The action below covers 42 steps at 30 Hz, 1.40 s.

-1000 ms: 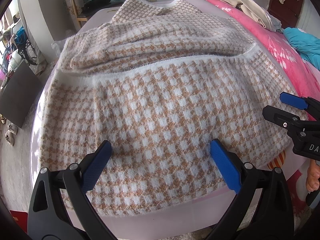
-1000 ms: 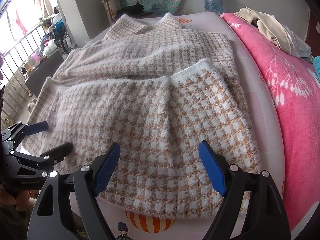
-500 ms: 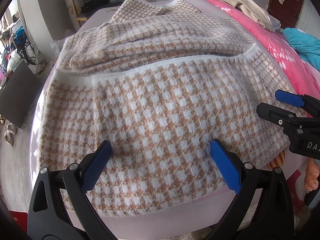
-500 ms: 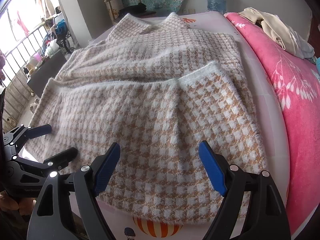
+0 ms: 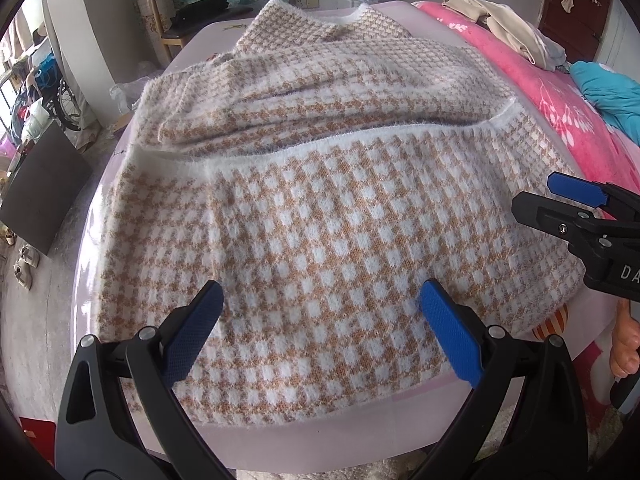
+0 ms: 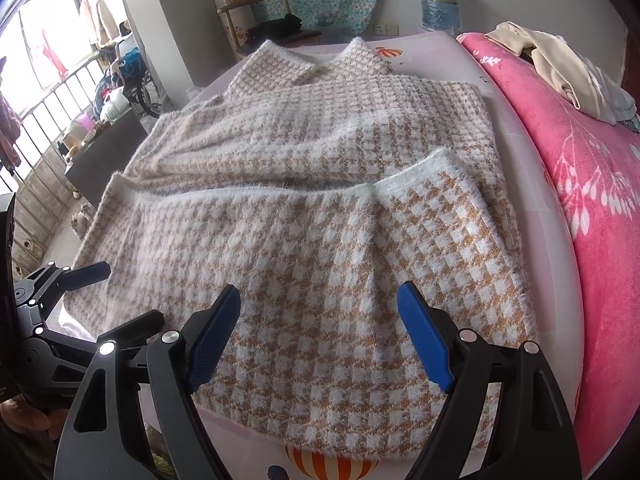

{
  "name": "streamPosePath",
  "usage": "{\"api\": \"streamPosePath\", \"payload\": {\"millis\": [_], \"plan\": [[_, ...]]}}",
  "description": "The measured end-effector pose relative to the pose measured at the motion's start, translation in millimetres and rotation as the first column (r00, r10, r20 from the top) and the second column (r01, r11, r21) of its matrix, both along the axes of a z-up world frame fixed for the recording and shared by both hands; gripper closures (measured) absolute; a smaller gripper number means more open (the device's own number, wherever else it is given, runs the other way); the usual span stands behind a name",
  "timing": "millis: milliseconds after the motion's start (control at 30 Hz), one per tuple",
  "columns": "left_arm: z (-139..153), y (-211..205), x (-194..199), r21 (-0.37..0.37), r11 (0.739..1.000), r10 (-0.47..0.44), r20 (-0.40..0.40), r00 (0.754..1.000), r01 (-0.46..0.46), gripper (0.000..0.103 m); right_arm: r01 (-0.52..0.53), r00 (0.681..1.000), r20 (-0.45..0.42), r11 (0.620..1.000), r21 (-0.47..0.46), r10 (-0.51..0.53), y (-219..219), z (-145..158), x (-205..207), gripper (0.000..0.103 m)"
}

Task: Fold large clothes
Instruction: 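Move both open tools toward the white collar of the coat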

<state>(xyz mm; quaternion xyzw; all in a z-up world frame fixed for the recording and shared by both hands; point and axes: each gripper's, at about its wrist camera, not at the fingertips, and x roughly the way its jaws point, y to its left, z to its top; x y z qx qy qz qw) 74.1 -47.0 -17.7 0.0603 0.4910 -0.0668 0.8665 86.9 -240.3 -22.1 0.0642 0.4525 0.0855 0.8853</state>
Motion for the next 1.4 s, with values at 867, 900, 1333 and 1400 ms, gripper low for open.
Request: {"api": "streamPosePath", "payload": {"millis": [867,900,1333,1400], "plan": [[47.0,61.9,35.6,-0.014,0.996,0.087,0.129,0.988,-0.086,0.007,-0.064,0.996,0.07,0.991,0.114,0.057,10.7,36.8,15.6,0.024],[50.3,62.7,38.1,-0.02,0.997,0.082,0.133,0.988,-0.08,0.007,-0.076,0.995,0.076,0.991,0.114,0.068,10.1,41.4,18.0,0.024],[126.3,70.1,121.1,-0.11,0.994,0.037,0.247,0.968,-0.01,0.007,-0.18,0.983,0.042,0.975,0.13,0.176,-18.9,97.2,90.4,0.023],[134.5,68.5,139.3,-0.113,0.994,0.03,0.271,0.962,0.0,0.007,-0.162,0.987,0.015,0.975,0.152,0.161,-29.3,98.6,111.7,0.023]]}}
